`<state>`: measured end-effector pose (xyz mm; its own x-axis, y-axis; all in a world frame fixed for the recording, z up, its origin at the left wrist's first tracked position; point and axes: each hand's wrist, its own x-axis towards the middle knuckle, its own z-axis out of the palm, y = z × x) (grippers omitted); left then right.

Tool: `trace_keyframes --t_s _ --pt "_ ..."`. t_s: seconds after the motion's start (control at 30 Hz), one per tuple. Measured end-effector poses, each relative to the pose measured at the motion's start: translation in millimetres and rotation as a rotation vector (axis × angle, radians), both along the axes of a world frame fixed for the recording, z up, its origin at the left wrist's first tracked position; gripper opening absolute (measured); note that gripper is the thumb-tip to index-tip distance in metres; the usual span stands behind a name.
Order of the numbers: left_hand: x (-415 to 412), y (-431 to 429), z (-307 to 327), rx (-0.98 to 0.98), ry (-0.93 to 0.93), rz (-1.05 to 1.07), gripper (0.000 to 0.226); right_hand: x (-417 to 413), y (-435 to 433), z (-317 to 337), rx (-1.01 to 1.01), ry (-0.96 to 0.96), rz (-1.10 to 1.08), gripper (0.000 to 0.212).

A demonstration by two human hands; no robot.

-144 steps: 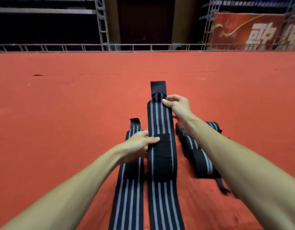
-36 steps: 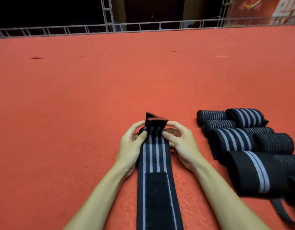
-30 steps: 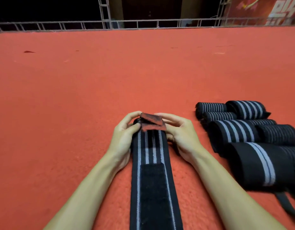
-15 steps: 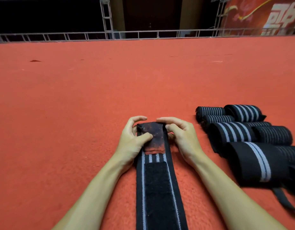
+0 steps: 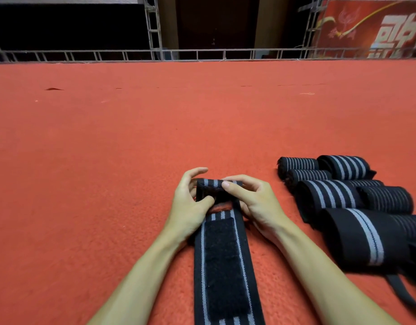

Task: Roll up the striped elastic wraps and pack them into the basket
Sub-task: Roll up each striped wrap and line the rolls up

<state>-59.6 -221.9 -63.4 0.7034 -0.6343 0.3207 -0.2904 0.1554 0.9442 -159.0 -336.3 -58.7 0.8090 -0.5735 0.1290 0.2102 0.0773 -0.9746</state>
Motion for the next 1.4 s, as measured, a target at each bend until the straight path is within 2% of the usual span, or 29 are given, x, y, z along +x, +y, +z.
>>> trace_keyframes --t_s 0.17,0.37,0.5,0.7,0.77,0.87,0.93,1.03,1.2,1.3,1.4 --pt "4 -1 -2 0.027 0.219 -0.128 0.036 1 -6 -4 0.003 -0.056 -0.027 0.027" --pt "5 4 3 0.022 0.380 -0.275 0.038 -2 -9 -5 -0.035 -0.086 -0.031 0.036" --pt "6 3 -1 -0.011 0.363 -0.173 0.049 -2 -10 -6 -0.060 -0.088 -0.002 0.035" --pt "3 5 4 -0.051 0.172 -0.051 0.037 0 -11 -8 -0.153 -0.055 0.014 0.050" --pt "3 4 4 -0.078 0.138 -0.027 0.039 1 -10 -9 -0.177 -0.027 -0.004 0.048" --pt "3 4 1 -0.100 0.100 -0.054 0.040 5 -8 -11 -0.218 0.021 -0.054 0.032" --pt "3 4 -1 -0.103 0.081 -0.110 0.039 8 -6 -10 -0.220 0.057 -0.095 0.037" --pt "4 4 -3 -0.132 0.096 -0.155 0.040 8 -3 -6 -0.174 0.076 -0.077 0.036" --pt "5 3 -3 -0.065 0.141 -0.190 0.049 3 -4 -5 0.022 -0.028 0.004 0.021" --pt "6 2 -5 0.010 0.253 -0.198 0.062 0 -4 -3 -0.013 -0.062 0.007 0.018" --pt "3 2 -2 0.123 0.247 -0.148 0.067 -2 -2 -3 -0.045 -0.076 0.007 0.024"
